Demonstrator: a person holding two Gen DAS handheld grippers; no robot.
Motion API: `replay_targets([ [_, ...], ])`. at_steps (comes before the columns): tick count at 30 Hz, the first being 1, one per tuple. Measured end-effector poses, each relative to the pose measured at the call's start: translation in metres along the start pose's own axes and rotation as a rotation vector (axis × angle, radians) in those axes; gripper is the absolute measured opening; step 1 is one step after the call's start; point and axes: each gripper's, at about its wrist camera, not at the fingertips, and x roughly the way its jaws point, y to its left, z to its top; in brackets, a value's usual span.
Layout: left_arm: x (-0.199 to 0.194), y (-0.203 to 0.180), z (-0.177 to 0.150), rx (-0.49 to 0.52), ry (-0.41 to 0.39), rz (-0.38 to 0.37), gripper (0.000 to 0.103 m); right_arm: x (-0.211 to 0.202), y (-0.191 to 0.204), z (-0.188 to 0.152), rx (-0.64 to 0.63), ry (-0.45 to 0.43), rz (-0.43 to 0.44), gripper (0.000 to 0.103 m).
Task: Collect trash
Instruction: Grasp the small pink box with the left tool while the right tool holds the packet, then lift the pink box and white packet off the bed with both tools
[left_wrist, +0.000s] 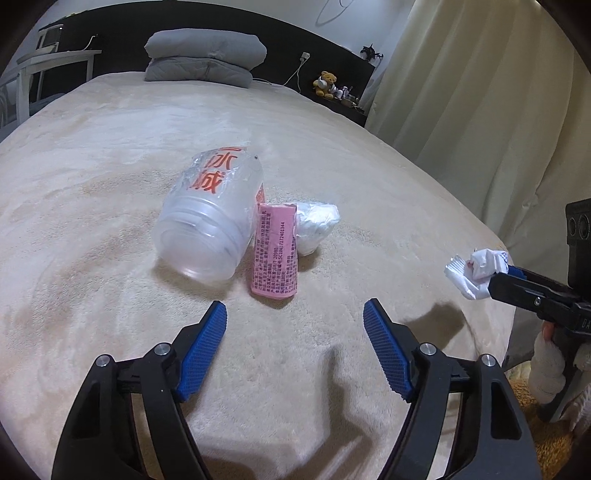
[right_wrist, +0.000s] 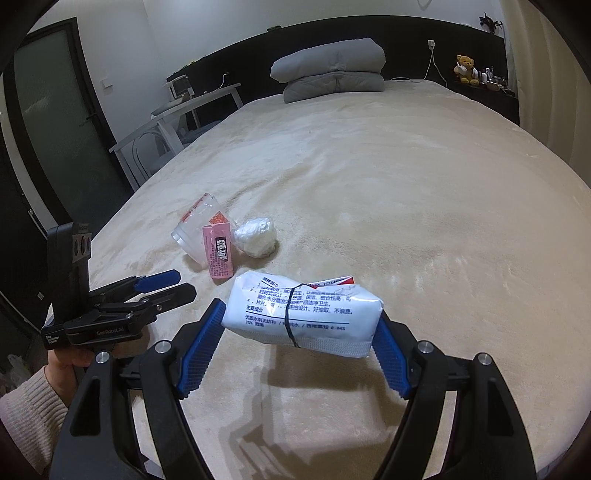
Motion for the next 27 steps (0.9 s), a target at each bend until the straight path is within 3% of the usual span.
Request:
replay_targets([
  [7,0.022,-0.001,0.011,-0.023,-0.001,-0.011,0.072,-0.003,-0.006,0.000,0.007,0.001,0.001,0.075],
  [13,0.037,0.001,0.017,-0.029,0.010,0.024,0.069,-0.003,-0.009,-0.001,0.006,0.002,0.002,0.075],
  [18,0.042,0.002,0.021,-0.028,0.004,0.056,0.049,0.000,-0.009,-0.001,0.002,0.008,-0.001,0.075],
  [20,0.043,0.002,0.021,-0.033,0.003,0.072,0.033,0.001,-0.008,-0.001,0.000,0.010,-0.001,0.075],
  [27,0.032,-0.003,0.016,-0.010,-0.025,0.079,0.031,0.005,-0.005,-0.001,-0.014,0.014,-0.007,0.075],
])
